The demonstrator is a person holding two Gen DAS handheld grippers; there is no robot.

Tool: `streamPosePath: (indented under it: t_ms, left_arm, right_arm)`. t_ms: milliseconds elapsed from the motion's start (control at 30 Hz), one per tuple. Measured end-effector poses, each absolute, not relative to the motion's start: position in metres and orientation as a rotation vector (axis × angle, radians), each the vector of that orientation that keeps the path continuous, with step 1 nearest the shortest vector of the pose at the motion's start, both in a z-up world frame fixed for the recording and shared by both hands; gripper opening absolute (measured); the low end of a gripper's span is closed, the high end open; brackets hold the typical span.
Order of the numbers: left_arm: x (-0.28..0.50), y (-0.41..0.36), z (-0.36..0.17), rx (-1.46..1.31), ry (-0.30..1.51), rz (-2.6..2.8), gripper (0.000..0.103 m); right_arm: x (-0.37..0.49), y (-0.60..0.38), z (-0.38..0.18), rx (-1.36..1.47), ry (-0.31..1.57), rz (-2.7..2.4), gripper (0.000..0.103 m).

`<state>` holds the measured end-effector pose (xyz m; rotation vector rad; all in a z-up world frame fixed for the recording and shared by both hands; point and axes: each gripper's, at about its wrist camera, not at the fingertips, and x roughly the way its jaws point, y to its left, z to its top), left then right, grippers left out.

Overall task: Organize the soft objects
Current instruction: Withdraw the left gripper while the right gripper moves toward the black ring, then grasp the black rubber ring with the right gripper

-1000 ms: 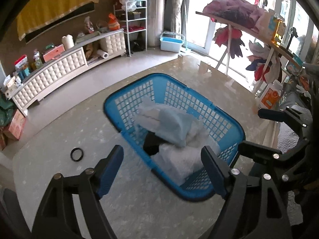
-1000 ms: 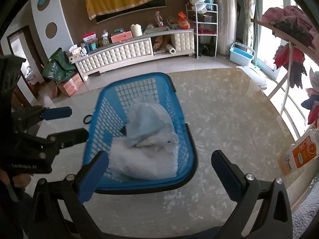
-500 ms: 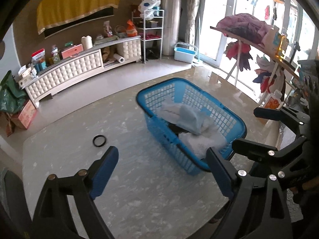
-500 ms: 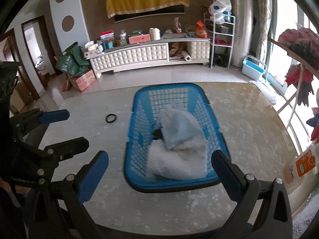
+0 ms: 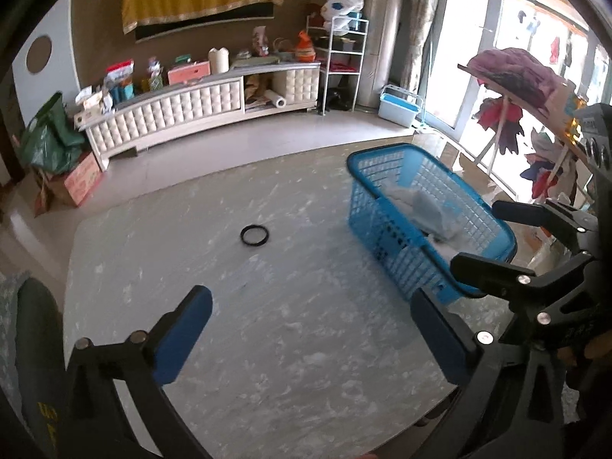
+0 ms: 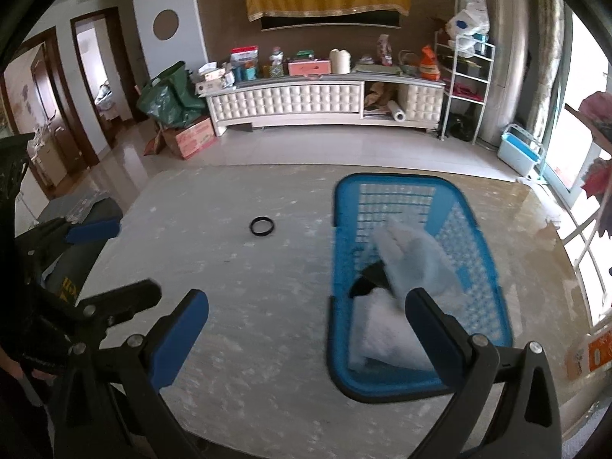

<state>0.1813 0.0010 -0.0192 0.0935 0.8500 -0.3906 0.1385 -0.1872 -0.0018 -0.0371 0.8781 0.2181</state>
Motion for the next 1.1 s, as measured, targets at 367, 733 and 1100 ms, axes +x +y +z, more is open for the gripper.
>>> streamPosePath:
  t_ms: [367,733,1100]
  left_arm:
    - [0.203,0.051,-0.035,0.05,0.882,-0.314,0.103]
    - [0.248,0.104,-0.073,-0.021,0.96,-0.231,0.103]
    - [0.308,0.145,-0.118,-0.083,1.033,-0.203,0.103]
  right_arm:
    - [0.169,-0.145,-0.016,-0.086,0.924,0.285,0.103]
    - [0.208,-0.108,-0.048,-0.094,1.003,0.323,0.103]
    - [0.247,-0.08,-0.087,-0.088,1.064,0.316,0.103]
